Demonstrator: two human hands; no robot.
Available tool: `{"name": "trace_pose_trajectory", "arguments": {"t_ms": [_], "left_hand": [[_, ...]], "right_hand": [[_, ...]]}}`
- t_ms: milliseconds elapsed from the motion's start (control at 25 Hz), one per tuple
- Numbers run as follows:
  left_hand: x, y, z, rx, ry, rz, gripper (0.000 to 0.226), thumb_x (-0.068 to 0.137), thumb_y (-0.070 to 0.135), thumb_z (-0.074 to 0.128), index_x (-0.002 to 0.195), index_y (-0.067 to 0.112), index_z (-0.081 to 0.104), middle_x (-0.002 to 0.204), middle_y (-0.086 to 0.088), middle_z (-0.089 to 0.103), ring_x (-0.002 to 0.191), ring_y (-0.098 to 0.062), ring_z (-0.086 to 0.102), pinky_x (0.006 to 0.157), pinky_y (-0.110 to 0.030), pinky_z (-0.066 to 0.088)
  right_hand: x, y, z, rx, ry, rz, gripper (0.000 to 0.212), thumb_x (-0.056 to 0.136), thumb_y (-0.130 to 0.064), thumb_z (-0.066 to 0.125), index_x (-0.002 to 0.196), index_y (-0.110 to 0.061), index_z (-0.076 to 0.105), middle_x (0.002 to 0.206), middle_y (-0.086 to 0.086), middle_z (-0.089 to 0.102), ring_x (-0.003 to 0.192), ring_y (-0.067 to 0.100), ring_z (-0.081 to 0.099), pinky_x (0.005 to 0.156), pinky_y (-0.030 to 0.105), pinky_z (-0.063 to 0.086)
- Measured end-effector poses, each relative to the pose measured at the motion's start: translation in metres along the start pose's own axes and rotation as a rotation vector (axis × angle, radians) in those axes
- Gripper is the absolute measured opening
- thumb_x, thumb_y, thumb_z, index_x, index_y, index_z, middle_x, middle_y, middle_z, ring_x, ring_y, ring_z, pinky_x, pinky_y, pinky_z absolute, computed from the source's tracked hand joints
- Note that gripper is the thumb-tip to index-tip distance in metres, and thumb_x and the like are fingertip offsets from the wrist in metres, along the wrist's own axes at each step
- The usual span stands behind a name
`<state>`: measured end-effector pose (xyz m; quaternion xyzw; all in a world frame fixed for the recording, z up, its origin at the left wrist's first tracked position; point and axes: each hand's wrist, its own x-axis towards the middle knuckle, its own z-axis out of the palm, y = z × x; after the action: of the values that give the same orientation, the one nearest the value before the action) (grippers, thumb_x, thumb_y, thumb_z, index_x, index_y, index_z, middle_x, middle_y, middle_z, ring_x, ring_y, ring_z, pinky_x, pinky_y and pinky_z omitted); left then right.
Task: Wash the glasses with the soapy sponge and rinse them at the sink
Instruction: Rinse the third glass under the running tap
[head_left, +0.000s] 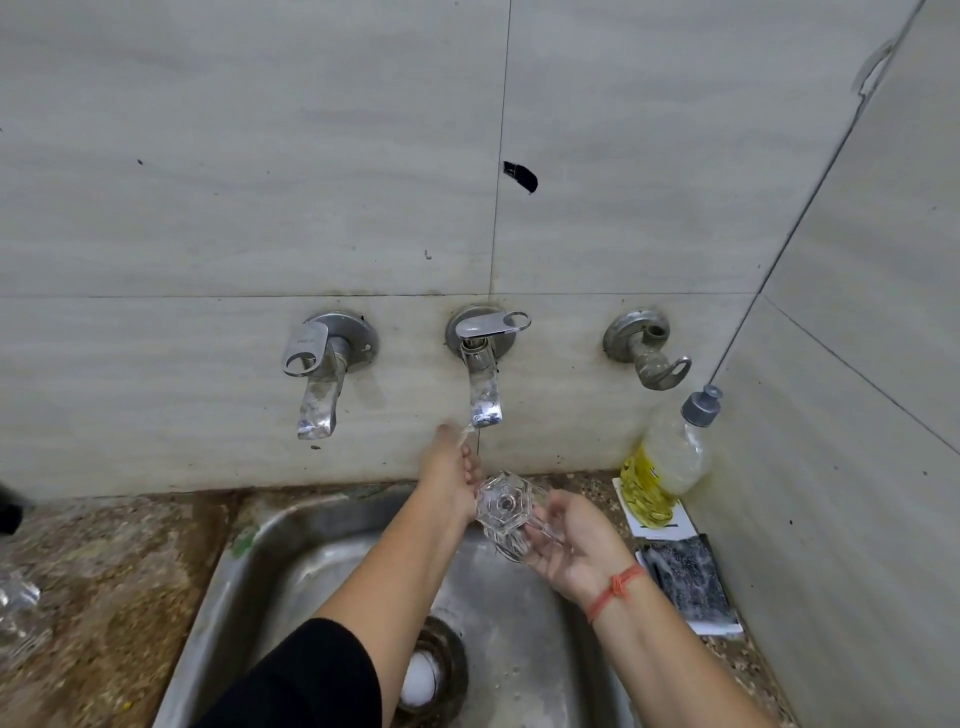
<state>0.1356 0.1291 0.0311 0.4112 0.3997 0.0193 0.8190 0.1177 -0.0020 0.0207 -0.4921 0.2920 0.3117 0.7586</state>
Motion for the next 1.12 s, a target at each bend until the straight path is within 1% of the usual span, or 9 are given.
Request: {"name": "trace_pose_trajectory", "arguments": {"t_ms": [80, 200, 320, 400, 520, 640, 920, 1000, 1120], "left_hand": [[0.005, 0.001, -0.004, -0.068, -0.074, -0.070, 0.052, 0.102, 0.029, 0.028, 0.052, 0.017, 0.031, 0.029, 0.006, 0.024, 0.020, -0.006, 0.018, 0.025, -0.014, 0.010], [0.013, -0.003, -0.008, -0.225, -0.100, -0.096, 0.043, 0.100, 0.017, 0.031, 0.058, 0.015, 0.033, 0.034, 0.004, 0.032, 0.022, -0.006, 0.023, 0.025, -0.016, 0.014], [0.012, 0.000, -0.015, -0.351, -0.084, -0.106, 0.046, 0.099, 0.005, 0.037, 0.054, 0.006, 0.049, 0.046, -0.007, 0.055, 0.028, -0.011, 0.046, 0.029, -0.018, 0.037], [0.006, 0.002, -0.021, -0.403, -0.126, -0.092, 0.041, 0.100, 0.005, 0.038, 0.064, -0.001, 0.057, 0.060, -0.016, 0.063, 0.046, -0.022, 0.063, 0.048, -0.026, 0.053], [-0.006, -0.002, -0.031, -0.143, -0.164, -0.132, 0.034, 0.099, 0.011, 0.037, 0.079, 0.003, 0.062, 0.075, -0.013, 0.065, 0.062, -0.026, 0.062, 0.057, -0.031, 0.051], [-0.011, -0.003, -0.046, 0.079, -0.252, -0.262, 0.024, 0.094, 0.016, 0.046, 0.076, 0.005, 0.057, 0.067, -0.012, 0.057, 0.052, -0.024, 0.057, 0.051, -0.027, 0.049], [-0.025, -0.002, -0.076, 0.121, -0.282, -0.010, 0.043, 0.096, 0.044, 0.045, 0.104, 0.008, 0.066, 0.086, -0.015, 0.069, 0.072, -0.026, 0.066, 0.074, -0.037, 0.051], [-0.029, -0.002, -0.088, 0.167, -0.307, 0.085, 0.034, 0.090, 0.039, 0.060, 0.109, 0.010, 0.062, 0.094, -0.016, 0.067, 0.081, -0.028, 0.064, 0.080, -0.041, 0.050], [-0.034, 0.004, -0.101, 0.182, -0.338, 0.176, 0.029, 0.075, 0.026, 0.076, 0.094, 0.012, 0.060, 0.092, -0.016, 0.065, 0.080, -0.029, 0.063, 0.083, -0.048, 0.051]], "right_hand": [[0.004, 0.001, -0.002, -0.018, 0.014, -0.006, 0.025, 0.096, -0.014, 0.040, 0.073, -0.010, 0.049, 0.056, 0.002, 0.051, 0.038, 0.015, 0.051, 0.036, 0.014, 0.042], [0.010, 0.004, 0.001, -0.016, 0.009, -0.004, 0.022, 0.096, -0.013, 0.038, 0.077, -0.011, 0.049, 0.041, -0.002, 0.055, 0.029, 0.012, 0.051, 0.036, 0.015, 0.043], [0.011, 0.006, 0.008, -0.026, -0.022, 0.001, 0.023, 0.096, -0.012, 0.036, 0.079, -0.010, 0.051, 0.037, -0.004, 0.054, 0.027, 0.011, 0.049, 0.035, 0.015, 0.044], [0.011, 0.008, 0.014, -0.033, -0.045, 0.012, 0.025, 0.096, -0.011, 0.036, 0.078, -0.008, 0.053, 0.038, -0.003, 0.054, 0.027, 0.011, 0.049, 0.033, 0.015, 0.043], [0.013, 0.012, 0.024, -0.035, -0.104, 0.061, 0.028, 0.096, -0.012, 0.035, 0.074, -0.008, 0.053, 0.038, -0.003, 0.050, 0.026, 0.011, 0.047, 0.033, 0.018, 0.045], [0.019, 0.016, 0.033, -0.036, -0.135, 0.107, 0.033, 0.095, -0.010, 0.034, 0.067, -0.007, 0.052, 0.038, -0.003, 0.045, 0.025, 0.010, 0.045, 0.037, 0.020, 0.048], [0.016, 0.023, 0.056, -0.070, -0.199, 0.121, 0.032, 0.097, -0.010, 0.036, 0.072, -0.005, 0.057, 0.044, 0.001, 0.057, 0.031, 0.012, 0.053, 0.039, 0.020, 0.049], [0.010, 0.025, 0.063, -0.110, -0.237, 0.087, 0.032, 0.098, -0.009, 0.038, 0.075, -0.003, 0.059, 0.048, 0.003, 0.061, 0.035, 0.012, 0.057, 0.040, 0.021, 0.050], [0.008, 0.026, 0.070, -0.165, -0.263, 0.059, 0.030, 0.099, -0.011, 0.038, 0.082, -0.003, 0.061, 0.055, 0.003, 0.066, 0.040, 0.012, 0.061, 0.045, 0.021, 0.052]]}}
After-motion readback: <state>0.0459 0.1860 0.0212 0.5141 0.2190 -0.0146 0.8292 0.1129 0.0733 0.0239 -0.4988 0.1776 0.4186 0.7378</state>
